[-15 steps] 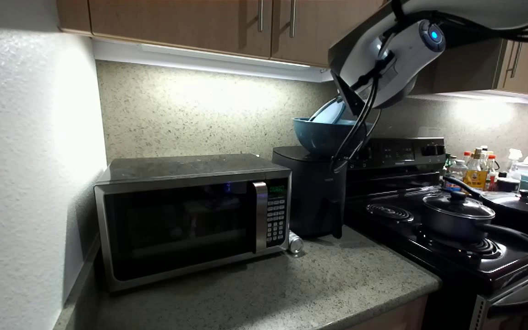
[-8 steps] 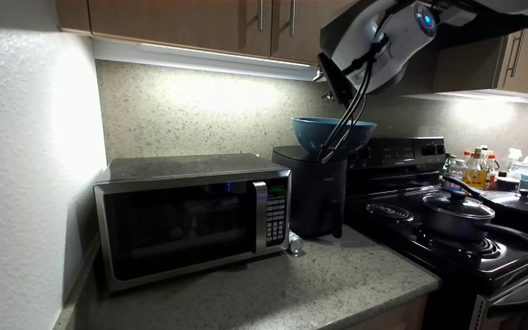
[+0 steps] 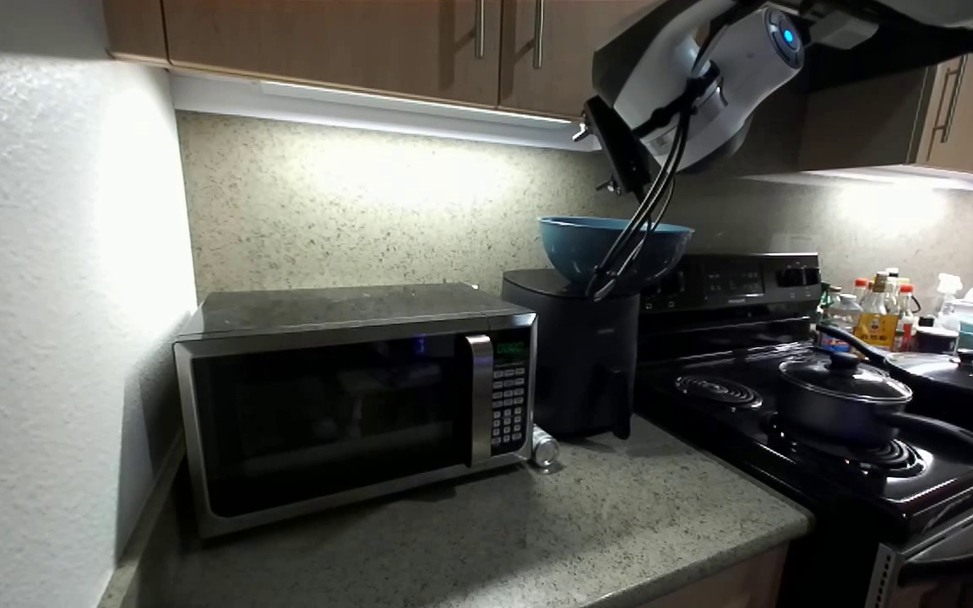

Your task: Put the clear lid in the bowl.

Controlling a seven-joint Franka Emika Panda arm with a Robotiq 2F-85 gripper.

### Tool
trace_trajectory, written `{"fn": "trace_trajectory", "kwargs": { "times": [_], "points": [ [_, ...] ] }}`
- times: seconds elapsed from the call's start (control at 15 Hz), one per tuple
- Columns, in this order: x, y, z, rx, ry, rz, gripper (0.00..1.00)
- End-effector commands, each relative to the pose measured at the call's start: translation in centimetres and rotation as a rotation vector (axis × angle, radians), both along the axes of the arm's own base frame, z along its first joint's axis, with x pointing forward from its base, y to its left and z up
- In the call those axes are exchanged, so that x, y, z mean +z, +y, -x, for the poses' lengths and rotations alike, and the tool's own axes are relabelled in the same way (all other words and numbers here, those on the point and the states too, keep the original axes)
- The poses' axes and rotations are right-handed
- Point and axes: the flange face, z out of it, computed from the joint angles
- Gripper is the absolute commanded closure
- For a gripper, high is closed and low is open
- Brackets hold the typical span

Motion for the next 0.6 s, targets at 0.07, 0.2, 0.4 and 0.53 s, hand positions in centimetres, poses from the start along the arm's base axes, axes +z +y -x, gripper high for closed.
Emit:
{"fn": "trace_trajectory", "kwargs": {
  "times": [0.07,0.2,0.4,0.53],
  "points": [
    [-0.1,-0.1,0.0,0.002,-0.001,0.0,0.03],
    [-0.1,0.0,0.0,0.002,-0.001,0.0,0.03],
    [-0.8,-0.7,1.2,0.021,0.054,0.031,0.0],
    [-1.8,-2.7,3.3,0.02,0.117,0.043,0.0]
  ]
}}
